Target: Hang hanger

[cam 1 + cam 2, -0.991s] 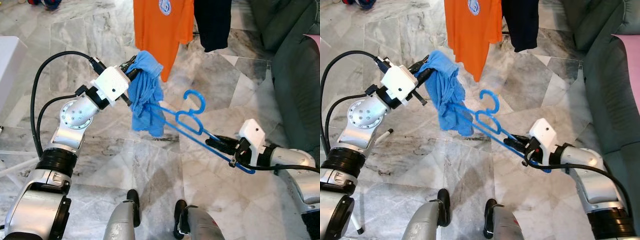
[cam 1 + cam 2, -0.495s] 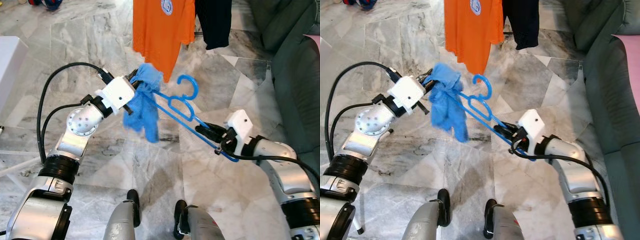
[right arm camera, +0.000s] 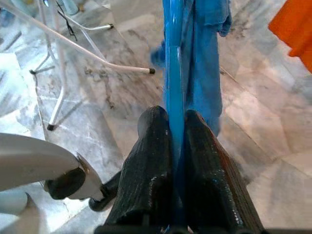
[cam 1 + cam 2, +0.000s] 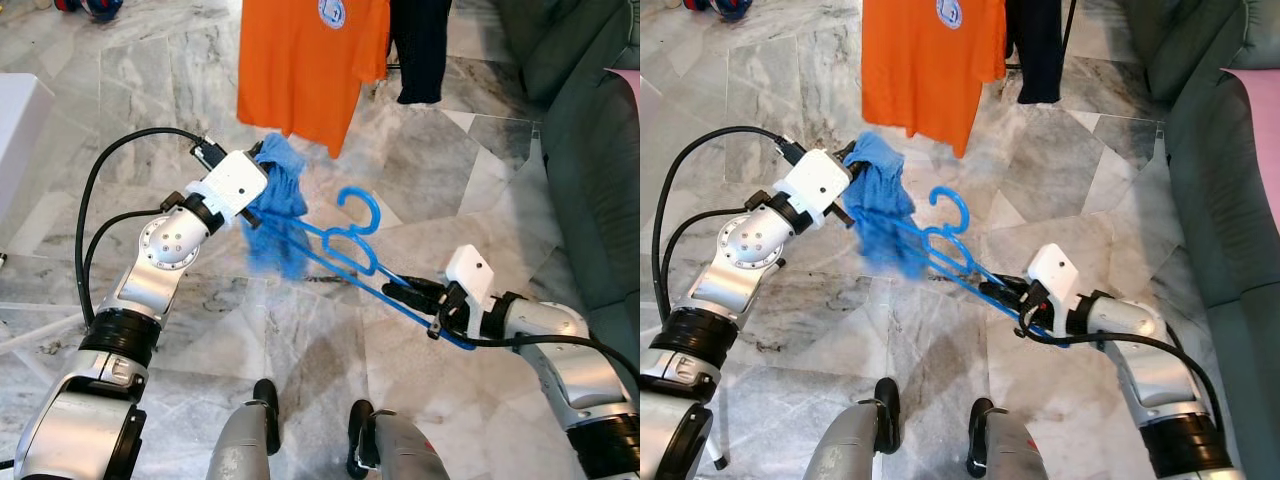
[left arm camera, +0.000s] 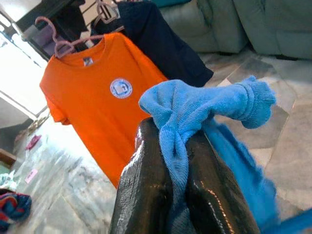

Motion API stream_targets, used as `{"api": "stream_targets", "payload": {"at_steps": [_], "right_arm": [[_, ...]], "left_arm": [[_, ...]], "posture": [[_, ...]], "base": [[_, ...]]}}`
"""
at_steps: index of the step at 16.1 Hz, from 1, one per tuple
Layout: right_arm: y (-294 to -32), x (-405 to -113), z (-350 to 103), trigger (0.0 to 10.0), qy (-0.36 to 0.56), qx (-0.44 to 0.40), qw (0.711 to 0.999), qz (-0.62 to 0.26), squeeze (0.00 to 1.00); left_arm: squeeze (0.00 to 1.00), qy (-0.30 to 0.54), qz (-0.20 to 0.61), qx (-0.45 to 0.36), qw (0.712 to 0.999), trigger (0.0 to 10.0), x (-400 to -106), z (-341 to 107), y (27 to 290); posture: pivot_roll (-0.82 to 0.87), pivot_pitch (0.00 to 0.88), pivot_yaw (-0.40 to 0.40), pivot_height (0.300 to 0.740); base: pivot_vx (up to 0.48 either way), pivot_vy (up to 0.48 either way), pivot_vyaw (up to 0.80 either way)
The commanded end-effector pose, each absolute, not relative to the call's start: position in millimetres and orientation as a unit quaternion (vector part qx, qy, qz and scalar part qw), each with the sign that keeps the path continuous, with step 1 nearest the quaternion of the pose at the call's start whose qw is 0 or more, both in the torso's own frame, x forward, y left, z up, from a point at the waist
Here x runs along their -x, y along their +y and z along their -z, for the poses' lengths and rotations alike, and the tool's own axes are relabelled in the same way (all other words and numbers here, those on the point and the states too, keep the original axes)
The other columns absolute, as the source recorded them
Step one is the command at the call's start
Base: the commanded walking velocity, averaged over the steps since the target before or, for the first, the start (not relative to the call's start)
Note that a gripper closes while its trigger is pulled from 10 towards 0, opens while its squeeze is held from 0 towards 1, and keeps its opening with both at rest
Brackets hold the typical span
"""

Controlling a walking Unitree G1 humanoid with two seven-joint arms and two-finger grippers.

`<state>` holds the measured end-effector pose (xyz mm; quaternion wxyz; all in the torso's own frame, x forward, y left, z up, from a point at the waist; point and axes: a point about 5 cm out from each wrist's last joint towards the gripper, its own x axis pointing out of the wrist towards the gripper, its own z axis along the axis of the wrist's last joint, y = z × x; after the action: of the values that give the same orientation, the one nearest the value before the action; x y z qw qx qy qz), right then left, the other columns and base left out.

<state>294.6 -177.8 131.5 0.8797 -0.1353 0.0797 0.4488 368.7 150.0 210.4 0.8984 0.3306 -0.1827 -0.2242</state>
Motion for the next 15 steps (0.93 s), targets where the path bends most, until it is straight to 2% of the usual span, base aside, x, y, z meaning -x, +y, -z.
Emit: {"api": "stream_targets", "payload": {"at_steps": [1, 4, 7, 10, 15], "right_arm": [[-180.7, -291.0, -125.9, 10.0, 0.094, 0.138, 0.877, -0.450, 0.00], [-189.7, -289.1, -121.7, 10.0, 0.116, 0.146, 0.881, -0.434, 0.00], [-187.4, -285.6, -127.5, 10.0, 0.105, 0.140, 0.877, -0.449, 0.00], [-183.1, -278.1, -136.3, 10.0, 0.094, 0.138, 0.865, -0.474, 0.00], [-208.1, -280.4, -154.8, 10.0, 0.071, 0.143, 0.885, -0.438, 0.00]], "left_arm": [[0.00, -0.184, 0.210, -0.334, 0.900, 10.0, -370.5, -215.2, 154.2], [0.00, -0.178, 0.198, -0.334, 0.904, 10.0, -371.2, -216.4, 158.2], [0.00, -0.171, 0.196, -0.342, 0.903, 10.0, -371.4, -213.4, 161.9], [0.00, -0.183, 0.195, -0.370, 0.890, 10.0, -371.2, -211.8, 164.9], [0.00, -0.195, 0.192, -0.436, 0.857, 10.0, -375.3, -223.0, 184.3]], "posture": [[0.05, 0.345, 0.012, 0.740], [0.06, 0.347, 0.010, 0.740], [0.06, 0.348, 0.008, 0.740], [0.05, 0.345, 0.002, 0.740], [0.05, 0.347, 0.008, 0.740]], "base": [[0.000, 0.000, 0.00], [0.000, 0.000, 0.00], [0.000, 0.000, 0.00], [0.000, 0.000, 0.00], [0.000, 0.000, 0.00]]}}
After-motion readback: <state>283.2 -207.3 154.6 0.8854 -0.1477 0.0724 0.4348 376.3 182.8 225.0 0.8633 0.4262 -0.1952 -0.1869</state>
